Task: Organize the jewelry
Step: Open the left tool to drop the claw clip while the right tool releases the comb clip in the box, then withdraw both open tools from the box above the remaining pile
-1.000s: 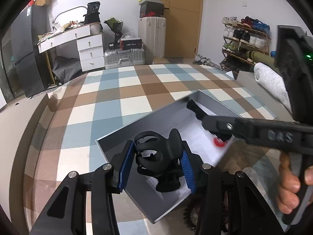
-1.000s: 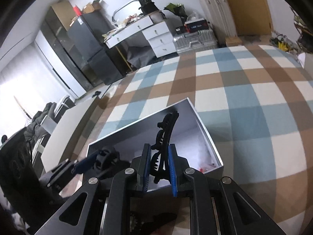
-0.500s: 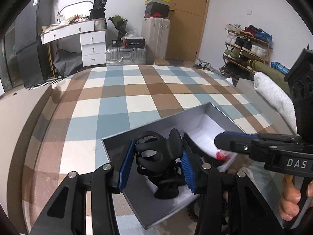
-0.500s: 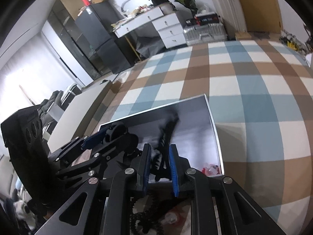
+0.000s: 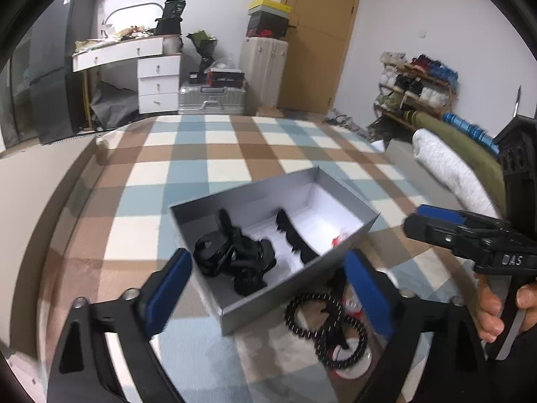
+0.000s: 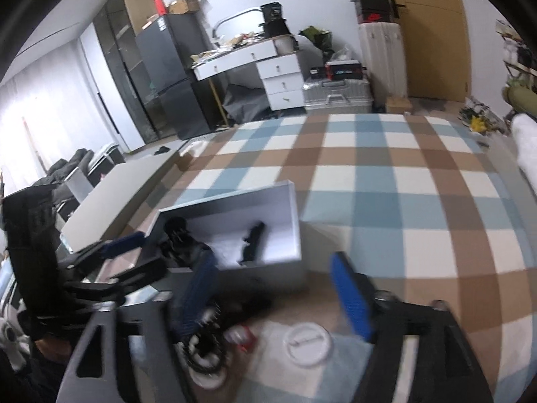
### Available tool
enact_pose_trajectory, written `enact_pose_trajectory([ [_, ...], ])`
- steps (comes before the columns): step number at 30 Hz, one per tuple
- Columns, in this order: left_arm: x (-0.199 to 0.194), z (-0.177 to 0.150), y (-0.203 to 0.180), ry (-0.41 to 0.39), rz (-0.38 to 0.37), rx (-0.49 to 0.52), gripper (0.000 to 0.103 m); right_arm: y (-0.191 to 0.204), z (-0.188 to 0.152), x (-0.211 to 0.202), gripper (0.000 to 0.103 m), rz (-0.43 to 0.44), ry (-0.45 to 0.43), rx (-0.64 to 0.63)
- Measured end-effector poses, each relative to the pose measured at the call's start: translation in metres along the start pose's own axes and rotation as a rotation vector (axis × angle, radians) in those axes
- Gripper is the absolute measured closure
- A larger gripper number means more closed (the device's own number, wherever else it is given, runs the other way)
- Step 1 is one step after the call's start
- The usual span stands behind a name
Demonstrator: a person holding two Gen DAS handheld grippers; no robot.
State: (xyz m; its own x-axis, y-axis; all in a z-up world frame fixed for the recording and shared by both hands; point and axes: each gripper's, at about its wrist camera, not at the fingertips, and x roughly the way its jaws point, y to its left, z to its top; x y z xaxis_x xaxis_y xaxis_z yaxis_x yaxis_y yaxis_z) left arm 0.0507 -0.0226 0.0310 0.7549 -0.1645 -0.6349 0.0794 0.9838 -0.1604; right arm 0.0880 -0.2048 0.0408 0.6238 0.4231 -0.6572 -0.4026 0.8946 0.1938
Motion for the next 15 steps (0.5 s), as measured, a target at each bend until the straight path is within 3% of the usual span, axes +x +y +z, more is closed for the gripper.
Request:
enact_pose_trajectory([
  [1,-0.001,-0.002,0.0,0.006,0.011,0.005,0.001,-0.002,-0.004,-0.001,0.015,-0.003,0.006,-0.007],
  [5,-0.003,-0.01,-0.003,0.022,-0.002,0.022,0.001,-0.002,-0.012,0.001,0.002,-0.024,0.038,-0.056],
  [15,0.001,-0.02,-0.005,0.091,-0.054,0.031,0.001,-0.001,-0.023,0.019,0.001,-0.086,0.127,-0.131],
])
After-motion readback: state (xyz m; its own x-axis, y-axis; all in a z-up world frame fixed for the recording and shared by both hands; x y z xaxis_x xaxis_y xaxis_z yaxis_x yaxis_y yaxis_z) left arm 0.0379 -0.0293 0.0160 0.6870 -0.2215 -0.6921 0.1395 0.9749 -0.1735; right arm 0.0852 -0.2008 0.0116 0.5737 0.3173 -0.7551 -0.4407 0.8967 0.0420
